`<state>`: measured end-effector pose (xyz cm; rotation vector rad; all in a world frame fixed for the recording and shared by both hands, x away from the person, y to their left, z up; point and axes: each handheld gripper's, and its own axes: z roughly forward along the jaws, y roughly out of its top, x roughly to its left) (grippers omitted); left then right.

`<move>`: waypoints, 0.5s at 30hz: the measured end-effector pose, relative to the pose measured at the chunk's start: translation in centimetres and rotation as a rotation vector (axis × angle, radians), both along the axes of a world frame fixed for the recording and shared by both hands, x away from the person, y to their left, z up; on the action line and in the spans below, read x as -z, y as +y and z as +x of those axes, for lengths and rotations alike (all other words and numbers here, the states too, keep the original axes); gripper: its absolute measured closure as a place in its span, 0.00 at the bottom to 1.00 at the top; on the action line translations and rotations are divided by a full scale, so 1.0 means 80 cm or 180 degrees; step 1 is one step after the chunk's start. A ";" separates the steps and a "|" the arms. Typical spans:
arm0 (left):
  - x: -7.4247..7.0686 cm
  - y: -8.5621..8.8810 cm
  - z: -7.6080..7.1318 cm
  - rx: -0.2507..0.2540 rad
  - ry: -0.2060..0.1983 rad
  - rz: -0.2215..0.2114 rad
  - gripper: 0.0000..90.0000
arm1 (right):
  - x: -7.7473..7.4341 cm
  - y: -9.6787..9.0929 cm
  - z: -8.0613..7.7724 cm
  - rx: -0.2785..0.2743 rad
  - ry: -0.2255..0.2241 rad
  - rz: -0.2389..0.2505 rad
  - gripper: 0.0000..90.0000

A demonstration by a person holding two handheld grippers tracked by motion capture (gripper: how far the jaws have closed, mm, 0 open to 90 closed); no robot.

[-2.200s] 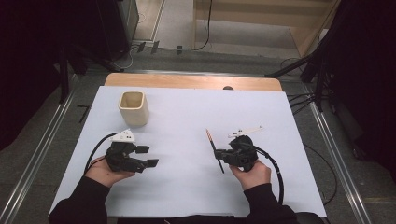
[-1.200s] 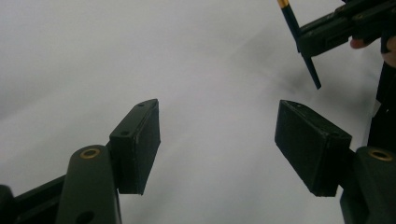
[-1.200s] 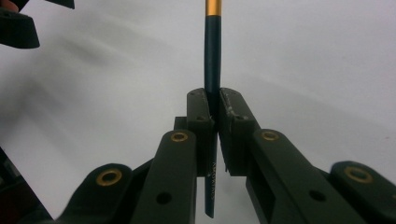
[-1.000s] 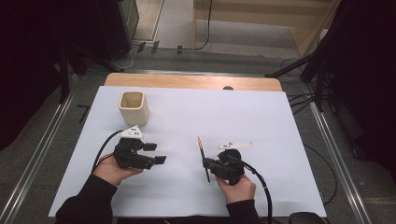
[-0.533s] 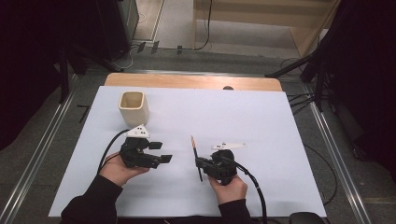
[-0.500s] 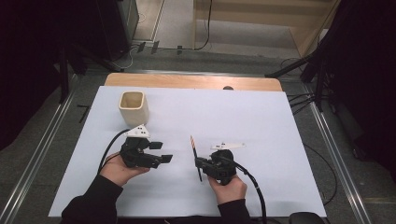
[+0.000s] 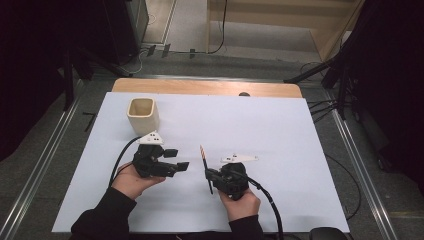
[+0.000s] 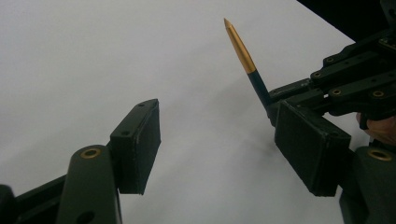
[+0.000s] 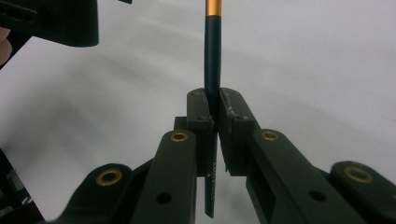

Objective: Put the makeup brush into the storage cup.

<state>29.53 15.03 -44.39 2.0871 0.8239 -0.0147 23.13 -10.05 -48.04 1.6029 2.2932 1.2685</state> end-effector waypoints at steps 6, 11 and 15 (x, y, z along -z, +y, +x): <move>-0.002 -0.009 -0.002 -0.0019 0.0040 -0.0037 0.37 | -0.003 0.010 0.000 -0.0032 -0.0033 0.0047 0.94; -0.001 -0.019 -0.002 -0.0001 0.0061 -0.0051 0.37 | -0.002 0.011 0.000 -0.0030 -0.0038 0.0060 0.94; -0.001 -0.024 -0.002 -0.0041 0.0109 -0.0116 0.38 | -0.001 0.013 0.000 -0.0023 -0.0058 0.0077 0.94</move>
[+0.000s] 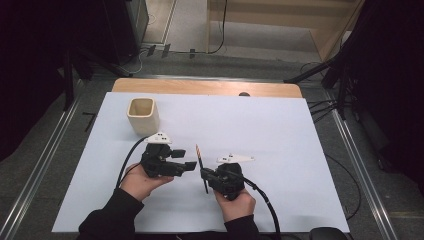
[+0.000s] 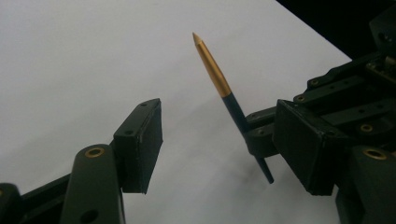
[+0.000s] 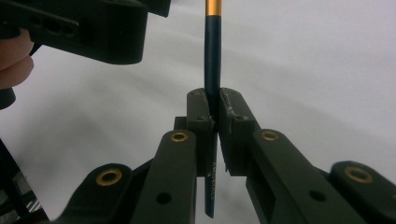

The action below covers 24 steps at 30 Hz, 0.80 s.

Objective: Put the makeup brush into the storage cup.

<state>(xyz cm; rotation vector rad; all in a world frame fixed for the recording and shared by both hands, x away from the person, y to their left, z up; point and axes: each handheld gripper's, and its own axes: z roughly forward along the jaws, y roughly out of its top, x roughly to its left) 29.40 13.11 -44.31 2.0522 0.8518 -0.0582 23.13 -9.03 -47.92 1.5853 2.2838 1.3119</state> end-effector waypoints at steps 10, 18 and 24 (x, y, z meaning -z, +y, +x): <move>0.003 -0.006 -0.002 -0.0171 0.0091 -0.0175 0.43 | -0.001 0.004 -0.001 0.0032 -0.0015 0.0080 0.94; 0.010 -0.012 0.001 -0.0235 0.0277 -0.0277 0.46 | -0.001 0.008 -0.003 0.0008 -0.0054 0.0114 0.94; 0.015 -0.012 0.005 -0.0332 0.0419 -0.0444 0.50 | -0.001 0.011 -0.003 0.0001 -0.0086 0.0151 0.94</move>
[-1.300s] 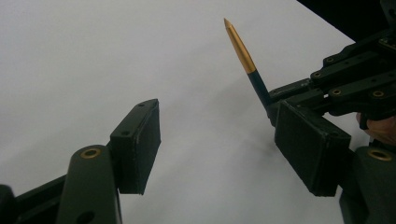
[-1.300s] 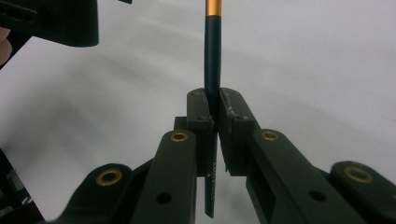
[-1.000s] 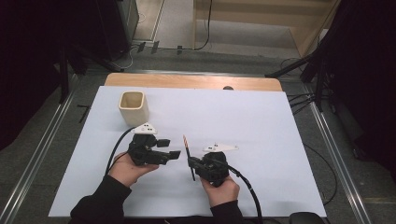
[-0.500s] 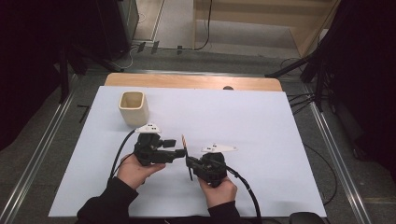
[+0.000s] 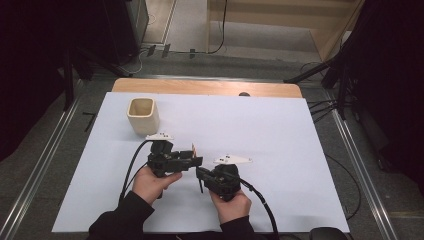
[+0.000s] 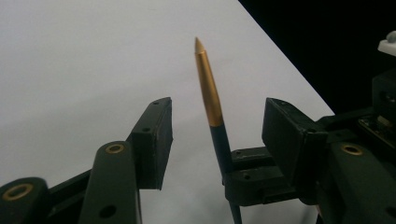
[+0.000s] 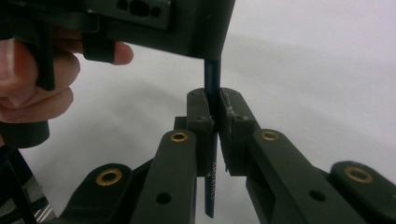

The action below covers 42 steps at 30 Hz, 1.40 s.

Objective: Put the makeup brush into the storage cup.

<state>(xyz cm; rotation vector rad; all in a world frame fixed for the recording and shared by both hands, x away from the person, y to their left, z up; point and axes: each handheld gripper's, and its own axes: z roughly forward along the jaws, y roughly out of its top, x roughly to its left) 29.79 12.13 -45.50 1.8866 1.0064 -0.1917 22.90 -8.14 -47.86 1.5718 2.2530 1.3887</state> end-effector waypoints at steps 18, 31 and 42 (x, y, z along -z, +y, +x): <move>0.009 0.001 0.000 -0.0037 0.0215 -0.0170 0.75 | -0.003 0.007 0.002 -0.0023 -0.0013 0.0117 0.94; 0.014 0.005 0.003 -0.0026 0.0455 -0.0304 0.92 | -0.002 0.008 0.002 -0.0040 -0.0007 0.0119 0.94; 0.015 0.006 0.005 -0.0007 0.0481 -0.0277 0.93 | -0.001 0.009 0.002 -0.0043 -0.0012 0.0075 0.94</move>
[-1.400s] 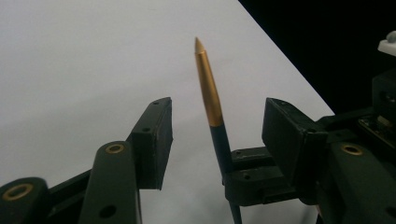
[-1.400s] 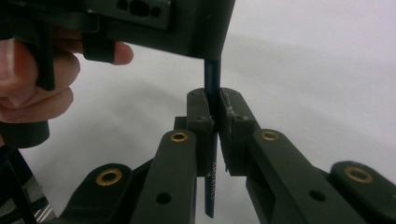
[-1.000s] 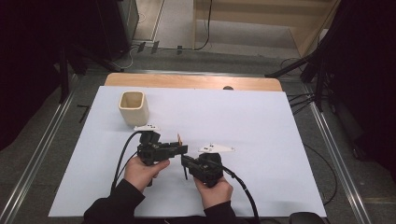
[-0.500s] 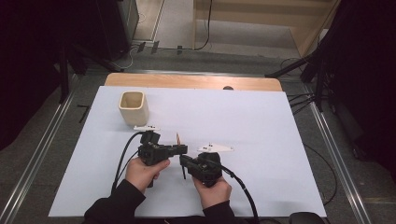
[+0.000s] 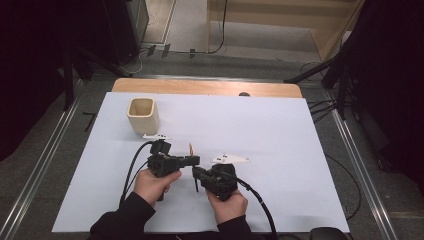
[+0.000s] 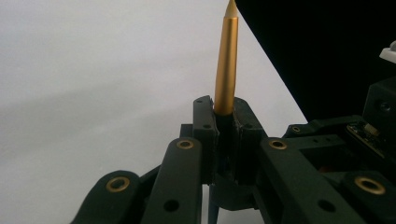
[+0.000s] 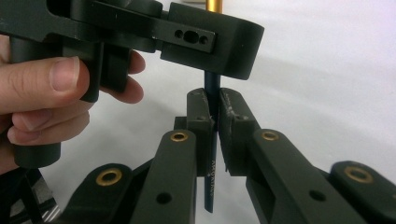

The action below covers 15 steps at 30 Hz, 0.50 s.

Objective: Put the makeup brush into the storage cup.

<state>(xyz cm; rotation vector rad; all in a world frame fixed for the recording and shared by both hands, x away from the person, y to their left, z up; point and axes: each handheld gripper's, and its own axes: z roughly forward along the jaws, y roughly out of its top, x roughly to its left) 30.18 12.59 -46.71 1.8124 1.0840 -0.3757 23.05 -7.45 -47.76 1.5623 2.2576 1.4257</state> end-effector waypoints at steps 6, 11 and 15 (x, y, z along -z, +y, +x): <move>-0.001 -0.001 0.001 0.0020 -0.0013 0.0065 0.93 | -0.001 0.004 -0.002 -0.0039 -0.0054 -0.0122 0.87; -0.002 0.001 0.002 0.0027 -0.0067 0.0147 0.93 | -0.001 0.011 -0.006 -0.0124 -0.0135 -0.0234 0.75; -0.004 0.001 0.003 0.0063 -0.0112 0.0231 0.93 | -0.001 0.012 -0.008 -0.0263 -0.0217 -0.0289 0.68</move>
